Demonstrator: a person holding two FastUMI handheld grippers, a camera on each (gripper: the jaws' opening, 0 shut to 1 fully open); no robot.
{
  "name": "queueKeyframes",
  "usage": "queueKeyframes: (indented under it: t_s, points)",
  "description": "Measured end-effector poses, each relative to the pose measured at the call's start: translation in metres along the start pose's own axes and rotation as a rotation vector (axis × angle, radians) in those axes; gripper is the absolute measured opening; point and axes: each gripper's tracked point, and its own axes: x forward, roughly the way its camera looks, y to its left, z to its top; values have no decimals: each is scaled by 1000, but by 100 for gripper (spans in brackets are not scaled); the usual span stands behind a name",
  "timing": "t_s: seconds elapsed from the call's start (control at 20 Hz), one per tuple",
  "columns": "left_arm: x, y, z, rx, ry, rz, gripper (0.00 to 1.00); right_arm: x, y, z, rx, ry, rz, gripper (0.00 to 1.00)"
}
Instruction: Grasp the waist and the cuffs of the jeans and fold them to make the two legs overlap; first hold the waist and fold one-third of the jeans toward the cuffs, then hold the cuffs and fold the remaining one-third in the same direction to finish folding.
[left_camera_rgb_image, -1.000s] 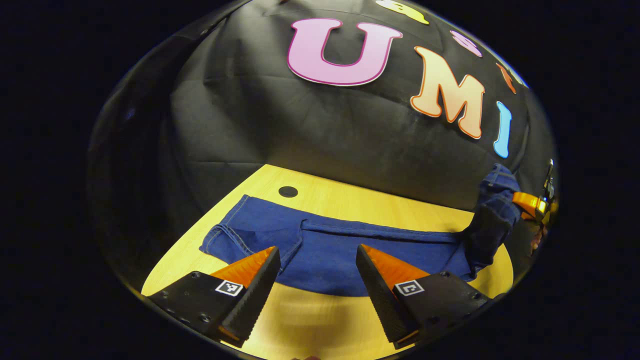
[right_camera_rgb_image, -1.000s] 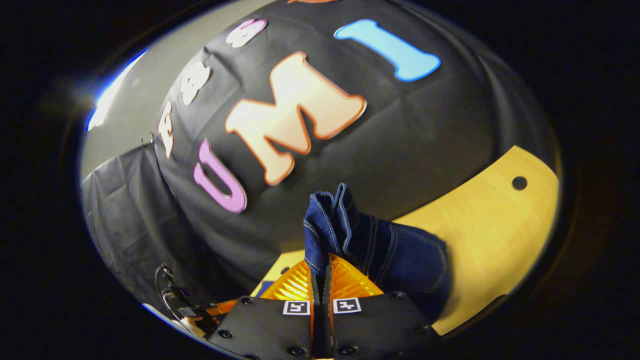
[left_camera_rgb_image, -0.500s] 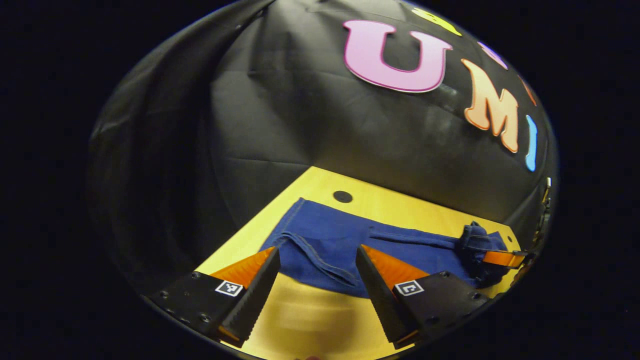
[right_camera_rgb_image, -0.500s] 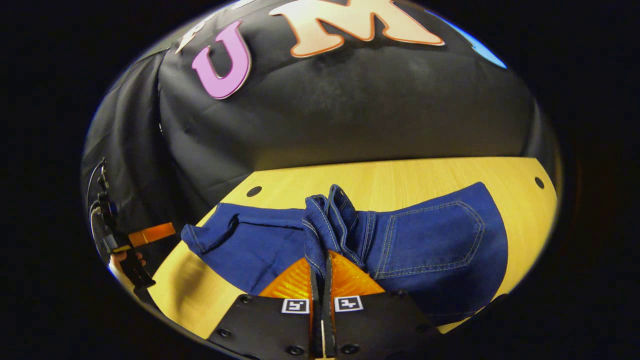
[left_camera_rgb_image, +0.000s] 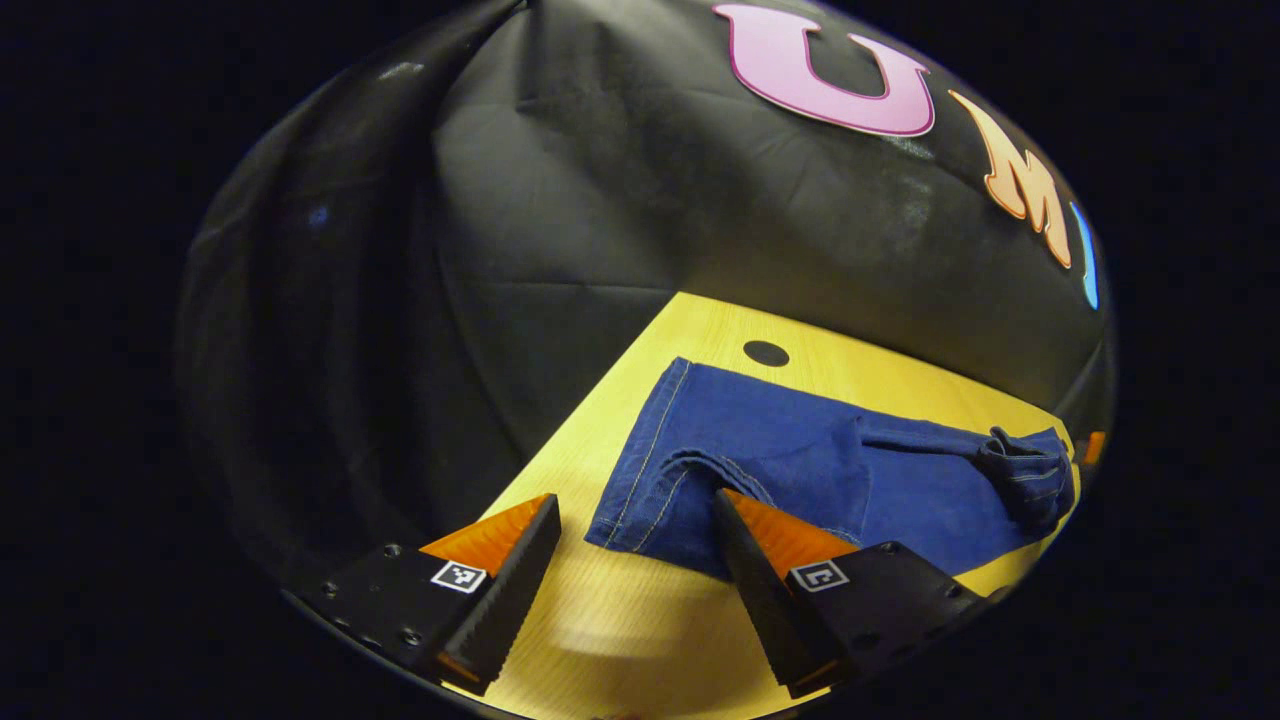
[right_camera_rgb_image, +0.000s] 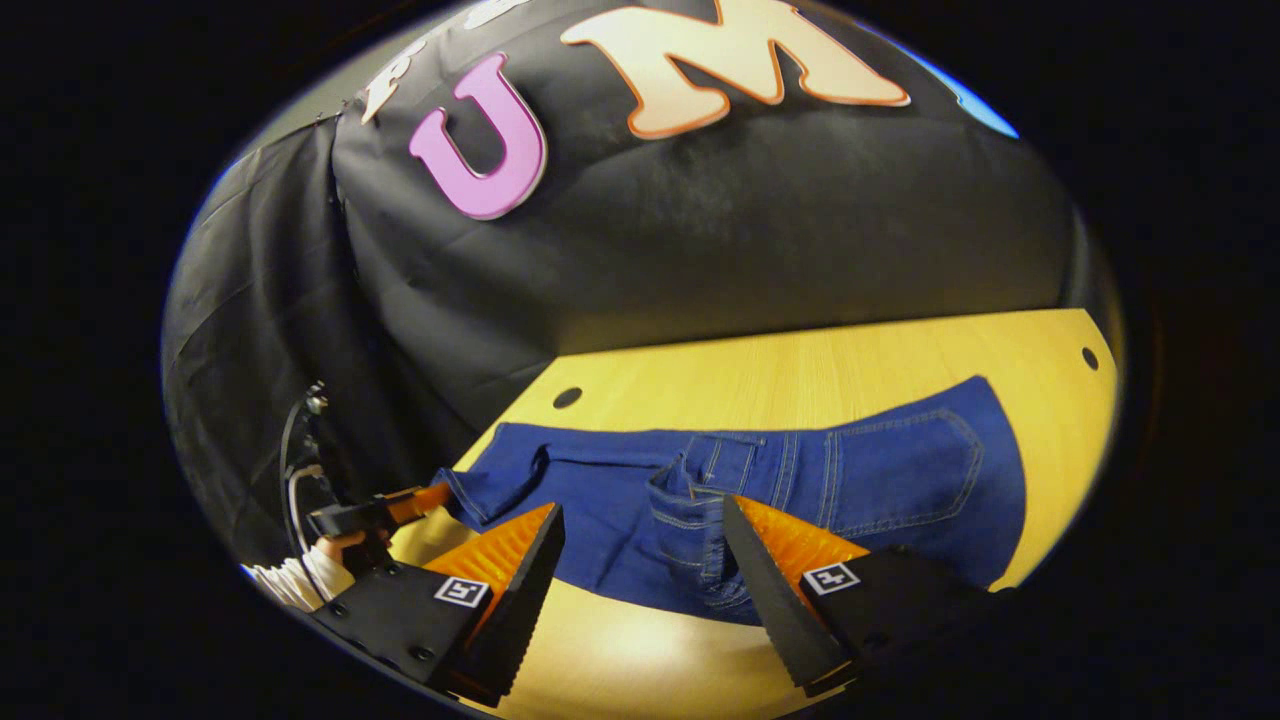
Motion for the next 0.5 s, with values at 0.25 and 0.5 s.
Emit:
queueKeyframes:
  t_s: [0.25,0.5]
  points:
    - [3,3,-9,-3,15,-12,94,-38,-46,32,23,-50,-121,93]
    - [-1,4,-15,103,64,-5,92,-66,-96,16,65,-9,-243,98]
